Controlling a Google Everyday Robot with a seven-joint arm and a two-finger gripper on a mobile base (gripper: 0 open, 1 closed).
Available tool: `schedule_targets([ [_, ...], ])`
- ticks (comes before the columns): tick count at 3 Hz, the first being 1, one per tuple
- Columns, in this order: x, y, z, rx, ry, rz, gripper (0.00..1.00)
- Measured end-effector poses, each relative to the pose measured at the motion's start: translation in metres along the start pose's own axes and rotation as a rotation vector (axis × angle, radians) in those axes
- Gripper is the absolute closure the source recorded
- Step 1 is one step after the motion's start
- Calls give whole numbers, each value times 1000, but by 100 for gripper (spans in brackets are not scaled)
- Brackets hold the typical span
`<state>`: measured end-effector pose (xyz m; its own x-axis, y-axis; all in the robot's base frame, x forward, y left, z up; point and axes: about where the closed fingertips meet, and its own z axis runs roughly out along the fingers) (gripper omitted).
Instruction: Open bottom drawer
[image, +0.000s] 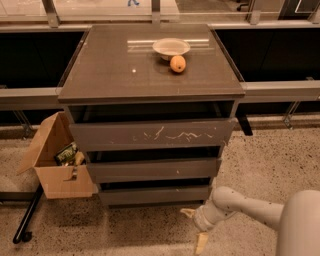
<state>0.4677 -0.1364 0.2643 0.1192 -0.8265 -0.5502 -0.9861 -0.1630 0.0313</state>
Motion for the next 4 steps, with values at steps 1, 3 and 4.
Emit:
schedule_targets([
  [1, 2, -22, 34, -83, -158, -64, 0],
  [3, 6, -51, 32, -32, -126, -104, 0],
  [4, 15, -89, 25, 43, -94, -155, 0],
])
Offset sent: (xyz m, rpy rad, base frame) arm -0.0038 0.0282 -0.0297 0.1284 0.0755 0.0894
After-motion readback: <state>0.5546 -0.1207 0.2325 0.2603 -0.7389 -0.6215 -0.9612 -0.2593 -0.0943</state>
